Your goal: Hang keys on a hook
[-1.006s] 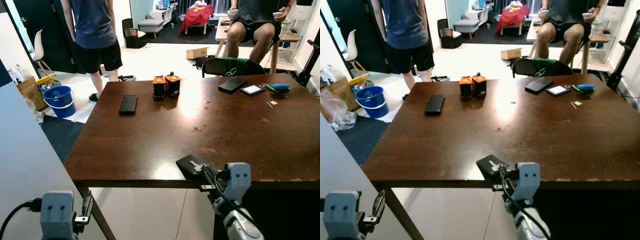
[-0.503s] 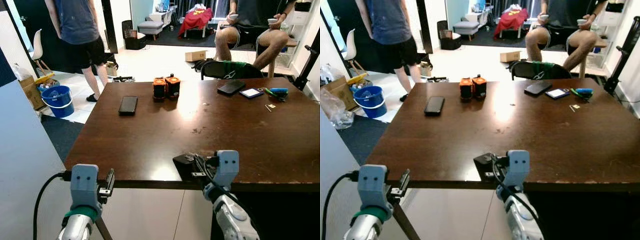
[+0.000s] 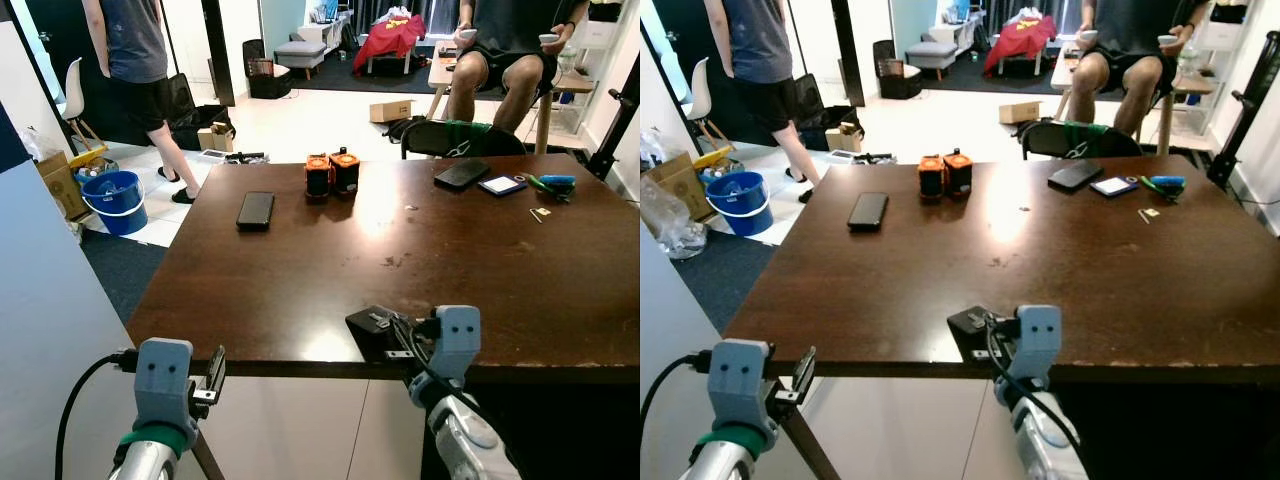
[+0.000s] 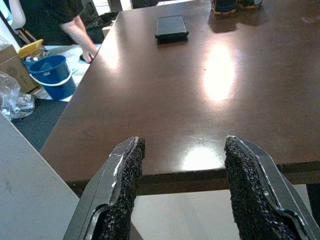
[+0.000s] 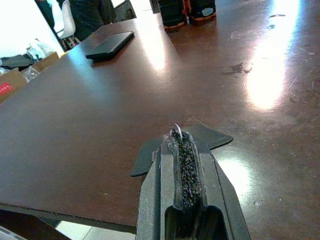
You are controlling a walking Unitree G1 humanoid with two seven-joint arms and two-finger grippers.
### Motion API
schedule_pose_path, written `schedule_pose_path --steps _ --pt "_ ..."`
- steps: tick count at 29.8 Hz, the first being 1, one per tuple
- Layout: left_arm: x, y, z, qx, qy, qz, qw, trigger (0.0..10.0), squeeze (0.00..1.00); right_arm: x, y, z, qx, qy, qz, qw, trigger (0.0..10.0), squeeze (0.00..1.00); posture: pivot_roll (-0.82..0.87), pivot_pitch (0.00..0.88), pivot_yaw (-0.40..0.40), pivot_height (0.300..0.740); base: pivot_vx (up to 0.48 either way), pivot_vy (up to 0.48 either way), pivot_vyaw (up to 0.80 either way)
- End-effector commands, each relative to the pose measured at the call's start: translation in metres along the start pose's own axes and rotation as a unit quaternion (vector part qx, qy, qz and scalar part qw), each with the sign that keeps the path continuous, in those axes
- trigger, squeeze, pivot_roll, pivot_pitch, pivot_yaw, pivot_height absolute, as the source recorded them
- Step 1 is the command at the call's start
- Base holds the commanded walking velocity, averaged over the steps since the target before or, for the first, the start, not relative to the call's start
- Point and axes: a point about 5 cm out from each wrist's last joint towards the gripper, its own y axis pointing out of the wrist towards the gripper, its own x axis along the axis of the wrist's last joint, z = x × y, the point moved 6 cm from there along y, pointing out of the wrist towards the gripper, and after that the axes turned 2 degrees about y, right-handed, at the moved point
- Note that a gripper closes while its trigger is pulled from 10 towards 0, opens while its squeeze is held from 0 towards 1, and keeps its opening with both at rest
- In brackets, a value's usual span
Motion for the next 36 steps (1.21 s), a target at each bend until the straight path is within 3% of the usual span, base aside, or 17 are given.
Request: schedule_pose_path --steps 1,11,16,26,36 --pt "-0.001 -0.006 0.003 0.004 -0.002 0.001 1.0 10.0 0.0 -0.009 -0.001 0.004 0.005 0.003 0.017 1.0 10.0 0.0 -0.17 0.008 0.119 0.74 0.0 0.0 0.0" --pt "-0.001 -0.008 -0.001 0.0 -0.017 0.001 1.0 10.0 0.0 -0.01 -0.004 0.001 -0.002 0.007 0.023 1.0 10.0 0.0 -0.18 0.01 0.134 0.74 0.0 0.0 0.0" --pt "0.0 -0.008 -0.003 -0.007 -0.023 -0.001 1.0 10.0 0.0 -0.013 -0.005 0.002 0.002 -0.013 0.03 0.999 10.0 0.0 -0.18 0.013 0.135 0.74 0.0 0.0 0.0" --pt "-0.01 -0.023 -0.02 -0.077 -0.019 0.019 0.997 10.0 0.0 -0.016 -0.007 0.005 0.008 -0.02 0.039 0.999 10.0 0.0 -0.18 0.013 0.128 0.74 0.0 0.0 0.0" --pt "-0.004 -0.019 -0.002 -0.013 -0.03 0.005 0.999 10.0 0.0 -0.017 -0.007 0.003 0.008 -0.012 0.041 0.999 10.0 0.0 -0.18 0.007 0.124 0.74 0.0 0.0 0.0"
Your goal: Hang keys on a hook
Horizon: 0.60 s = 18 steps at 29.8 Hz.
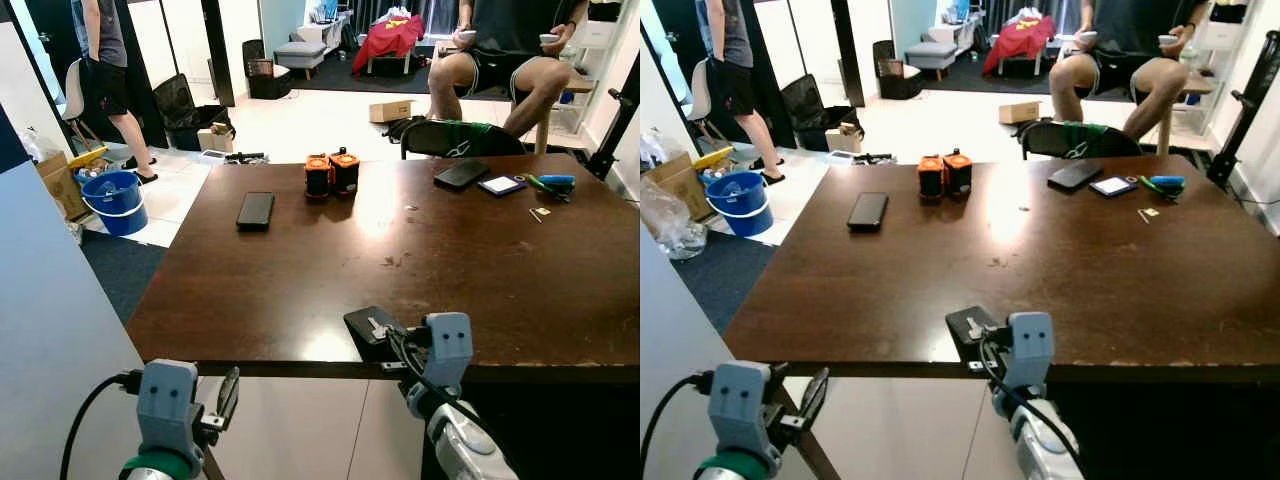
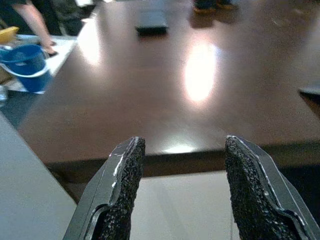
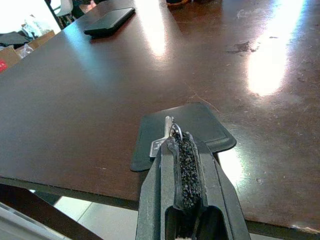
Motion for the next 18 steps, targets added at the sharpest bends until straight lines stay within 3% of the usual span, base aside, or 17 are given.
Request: schedule_pose_path --steps 1,18 --pt "0.0 -0.0021 0.0065 0.013 0.007 0.0 1.0 10.0 0.0 -0.003 -0.0015 0.0028 0.005 0.006 0.005 1.0 10.0 0.0 -0.18 0.007 0.124 0.74 0.0 0.0 0.0" --pt "-0.0005 -0.004 0.0066 0.01 -0.003 0.004 1.0 10.0 0.0 -0.0037 -0.0021 0.0043 0.006 0.013 0.005 1.0 10.0 0.0 -0.18 0.0 0.127 0.74 0.0 0.0 0.0"
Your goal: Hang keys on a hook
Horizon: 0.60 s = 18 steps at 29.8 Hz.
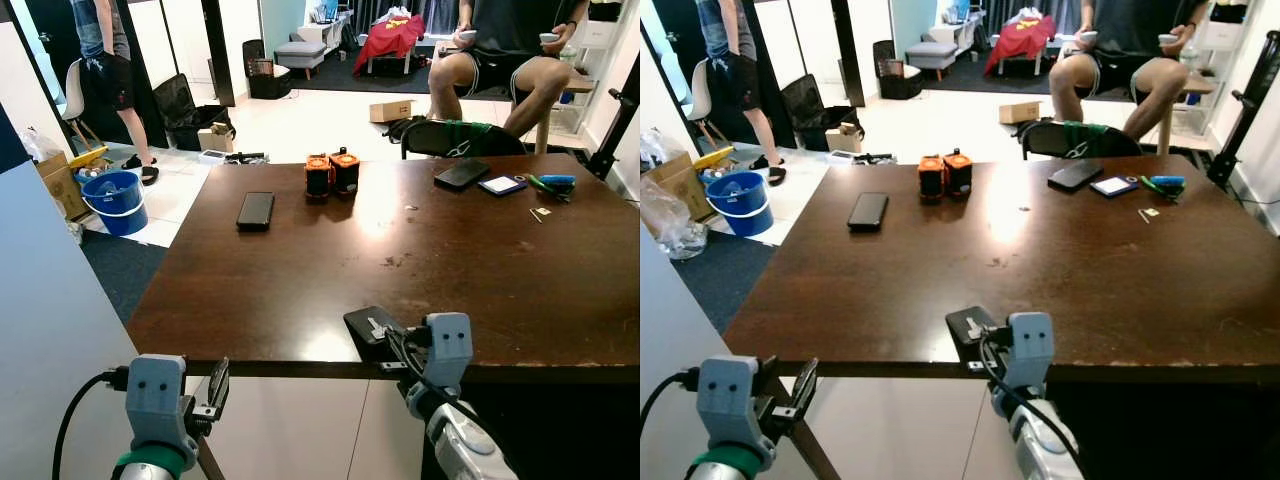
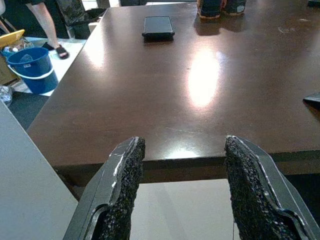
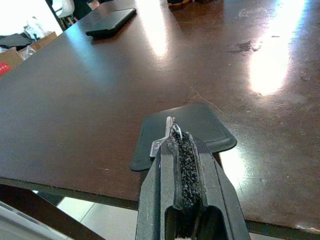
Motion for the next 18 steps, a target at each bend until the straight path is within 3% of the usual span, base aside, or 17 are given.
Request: schedule_pose_path --steps 1,5,18 --pt "-0.0025 -0.0029 0.0039 0.006 0.005 0.007 1.0 10.0 0.0 -0.0038 -0.002 0.0033 0.004 0.008 0.006 1.0 10.0 0.0 -0.17 0.0 0.127 0.74 0.0 0.0 0.0" --pt "-0.0017 -0.0027 0.0029 0.005 0.008 0.005 1.0 10.0 0.0 -0.004 -0.0018 0.0035 0.004 0.008 0.006 1.0 10.0 0.0 -0.17 0.0 0.127 0.74 0.0 0.0 0.0" --pt "-0.0007 -0.0021 0.0013 0.001 0.014 0.004 1.0 10.0 0.0 -0.0062 -0.0022 0.0032 0.001 0.01 0.009 1.0 10.0 0.0 -0.17 0.0 0.131 0.74 0.0 -0.348 0.0"
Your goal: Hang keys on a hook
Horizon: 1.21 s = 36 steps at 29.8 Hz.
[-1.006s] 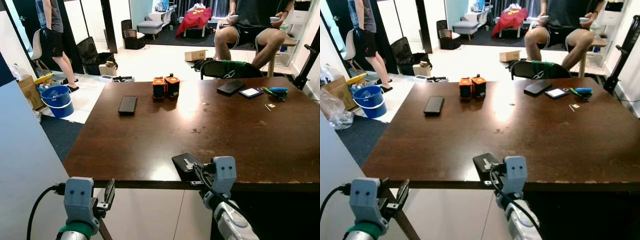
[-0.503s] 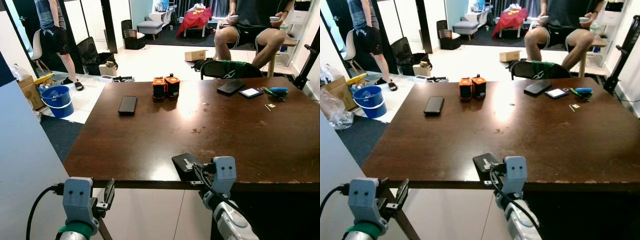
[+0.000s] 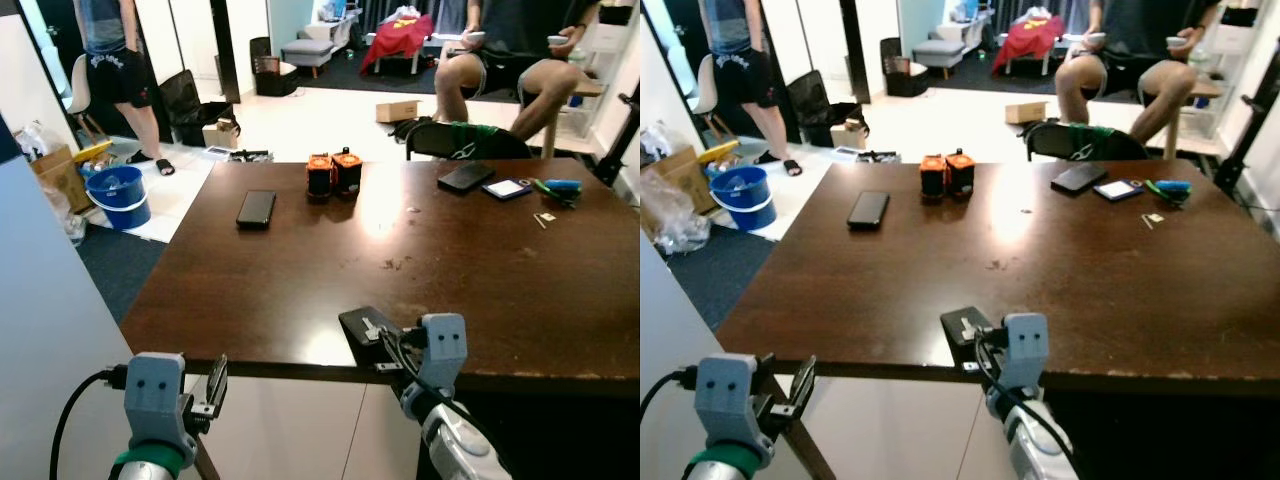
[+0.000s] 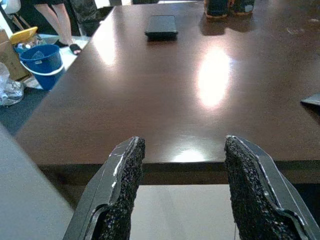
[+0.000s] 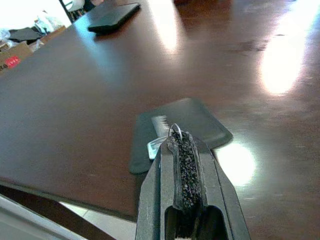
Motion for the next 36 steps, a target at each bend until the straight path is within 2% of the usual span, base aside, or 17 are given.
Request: schedule_pose_path --steps 1,28,31,36 --pt "-0.0034 -0.0023 0.0025 0.003 0.009 0.009 1.0 10.0 0.0 -0.004 -0.0019 0.0006 -0.001 0.001 0.007 1.0 10.0 0.0 -0.17 0.0 0.131 0.74 0.0 -0.349 0.0" --pt "-0.0017 -0.0052 0.006 0.008 0.002 0.012 1.0 10.0 0.0 -0.0057 -0.0035 0.0012 -0.004 0.007 0.009 1.0 10.0 0.0 -0.16 0.008 0.136 0.74 0.0 -0.335 0.0" --pt "0.0007 -0.0051 0.0074 0.014 -0.036 0.013 0.999 10.0 0.0 -0.0069 -0.0041 0.0009 -0.005 0.009 0.011 1.0 10.0 0.0 -0.16 0.009 0.138 0.74 0.0 0.16 0.0" --pt "0.0043 -0.005 0.0074 0.012 -0.035 0.006 0.999 10.0 0.0 -0.0075 -0.0046 0.0007 -0.007 0.01 0.011 1.0 10.0 0.0 -0.16 0.014 0.141 0.74 0.0 0.48 0.0"
